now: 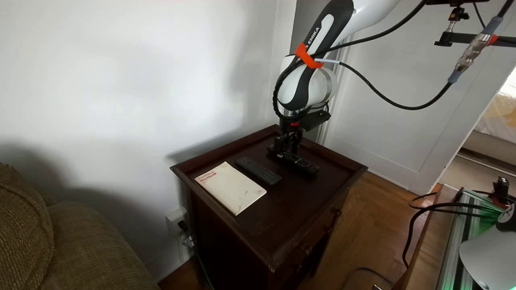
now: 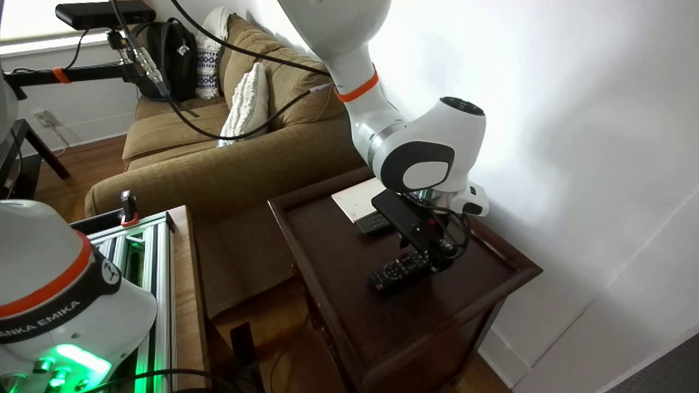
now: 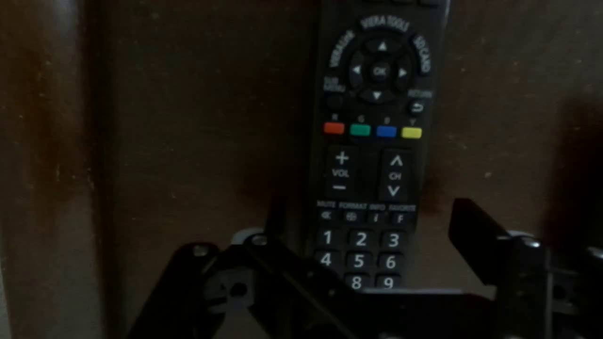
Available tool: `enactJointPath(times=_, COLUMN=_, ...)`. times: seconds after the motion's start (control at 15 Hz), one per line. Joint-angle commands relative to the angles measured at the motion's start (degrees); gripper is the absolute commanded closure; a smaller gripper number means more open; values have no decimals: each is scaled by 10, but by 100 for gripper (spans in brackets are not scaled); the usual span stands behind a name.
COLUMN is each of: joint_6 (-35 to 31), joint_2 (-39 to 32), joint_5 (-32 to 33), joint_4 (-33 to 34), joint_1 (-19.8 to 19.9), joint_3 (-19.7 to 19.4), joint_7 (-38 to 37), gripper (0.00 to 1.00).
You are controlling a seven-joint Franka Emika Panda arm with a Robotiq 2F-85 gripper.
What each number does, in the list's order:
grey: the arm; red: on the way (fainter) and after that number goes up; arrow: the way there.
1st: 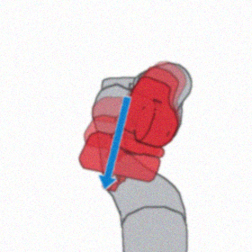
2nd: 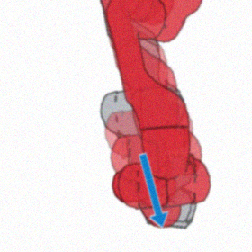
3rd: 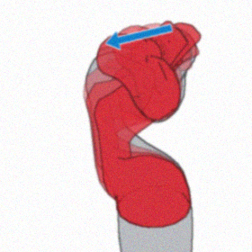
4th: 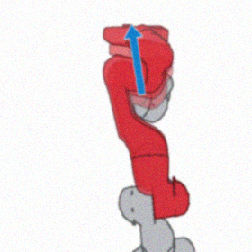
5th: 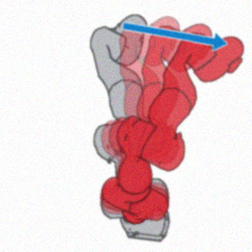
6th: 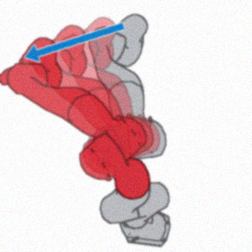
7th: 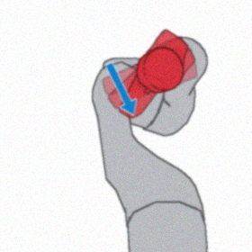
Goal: Turn the black remote on the right around
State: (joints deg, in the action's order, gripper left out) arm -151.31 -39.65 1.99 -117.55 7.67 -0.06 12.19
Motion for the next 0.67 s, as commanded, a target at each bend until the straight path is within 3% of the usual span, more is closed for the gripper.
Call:
enactJointPath(times=0.0, joint_6=35, joint_2=-18, joint_5=-7, joint_4=26, joint_1=6, joint_3=3, joint_7=-3, gripper=44)
enactJointPath(times=0.2, joint_6=59, joint_2=-14, joint_5=-40, joint_4=33, joint_1=16, joint_3=8, joint_7=-25, gripper=67)
enactJointPath(times=0.27, joint_6=67, joint_2=-14, joint_5=-53, joint_4=36, joint_1=21, joint_3=11, joint_7=-31, gripper=70)
enactJointPath(times=0.6, joint_6=64, joint_2=-3, joint_5=-123, joint_4=31, joint_1=26, joint_3=3, joint_7=-102, gripper=70)
